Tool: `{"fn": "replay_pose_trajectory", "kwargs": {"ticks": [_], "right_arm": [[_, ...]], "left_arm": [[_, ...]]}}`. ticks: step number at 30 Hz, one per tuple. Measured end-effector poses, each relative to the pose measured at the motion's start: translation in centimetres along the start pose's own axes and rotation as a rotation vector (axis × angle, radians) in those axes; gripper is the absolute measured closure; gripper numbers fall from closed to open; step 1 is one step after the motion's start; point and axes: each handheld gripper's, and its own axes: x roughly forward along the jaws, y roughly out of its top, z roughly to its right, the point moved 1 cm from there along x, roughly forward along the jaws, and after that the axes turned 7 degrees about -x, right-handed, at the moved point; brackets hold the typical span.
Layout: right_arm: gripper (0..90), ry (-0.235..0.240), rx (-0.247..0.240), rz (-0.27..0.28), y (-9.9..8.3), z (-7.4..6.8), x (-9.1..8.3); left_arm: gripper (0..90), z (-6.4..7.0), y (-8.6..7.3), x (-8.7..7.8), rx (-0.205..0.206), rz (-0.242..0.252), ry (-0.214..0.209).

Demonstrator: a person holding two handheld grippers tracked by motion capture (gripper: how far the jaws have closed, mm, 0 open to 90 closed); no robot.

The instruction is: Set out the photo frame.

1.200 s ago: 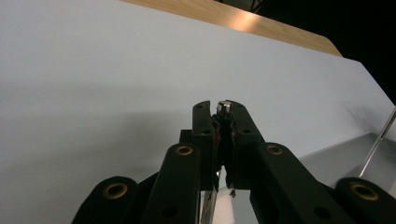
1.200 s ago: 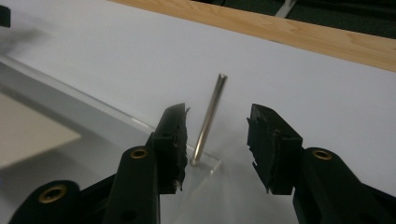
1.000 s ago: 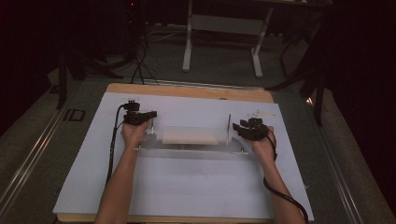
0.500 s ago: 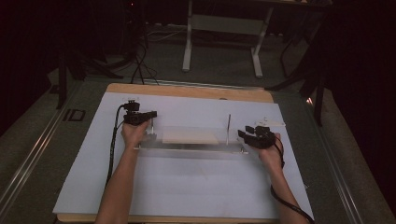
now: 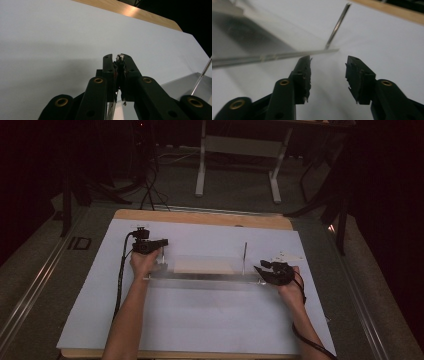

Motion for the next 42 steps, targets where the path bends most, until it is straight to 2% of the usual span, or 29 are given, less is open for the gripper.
{"fn": "replay_pose_trajectory", "kwargs": {"ticks": [1, 2, 6, 10, 14, 23, 27, 31, 33, 35, 40, 42], "right_arm": [[53.1, 0.025, -0.004, -0.005, -0.1, 0.1, 0.1], [52.5, 0.019, -0.014, -0.009, -0.2, 0.0, 0.1], [50.4, 0.052, -0.040, 0.006, -0.2, -0.2, 0.0], [47.1, 0.061, -0.091, 0.014, 0.2, -0.7, 0.1], [47.5, 0.073, -0.135, 0.044, 0.5, -1.4, 0.1], [47.7, 0.084, -0.191, 0.124, 0.9, -2.0, -0.1], [47.8, 0.105, -0.194, 0.144, 1.2, -2.3, 0.1], [47.3, 0.137, -0.172, 0.149, 1.4, -2.4, 0.5], [47.4, 0.139, -0.168, 0.149, 1.4, -2.4, 0.6], [47.4, 0.140, -0.161, 0.150, 1.5, -2.4, 0.6], [47.4, 0.143, -0.151, 0.146, 1.6, -2.4, 0.6], [47.4, 0.145, -0.148, 0.143, 1.6, -2.3, 0.6]], "left_arm": [[83.8, 0.0, 0.0, 0.0, -0.001, 0.000, 0.000], [83.8, 0.0, 0.0, 0.0, -0.002, 0.000, -0.001], [83.8, 0.0, 0.0, 0.0, -0.002, -0.001, -0.001], [83.7, 0.0, 0.0, 0.0, -0.003, -0.001, -0.001], [83.7, 0.0, 0.0, 0.0, -0.005, -0.001, -0.002], [83.6, -0.1, 0.1, 0.1, -0.012, -0.005, -0.004], [83.5, -0.1, 0.1, 0.1, -0.017, -0.005, -0.007], [83.4, -0.1, 0.1, 0.0, -0.012, -0.007, -0.009], [83.2, -0.1, 0.1, 0.0, -0.014, -0.006, -0.012], [82.9, -0.1, 0.0, 0.0, 0.001, -0.002, -0.007], [78.0, -0.1, 0.1, 0.0, 0.018, 0.005, 0.009], [73.2, -0.3, 0.1, 0.0, 0.028, 0.008, 0.016]]}}
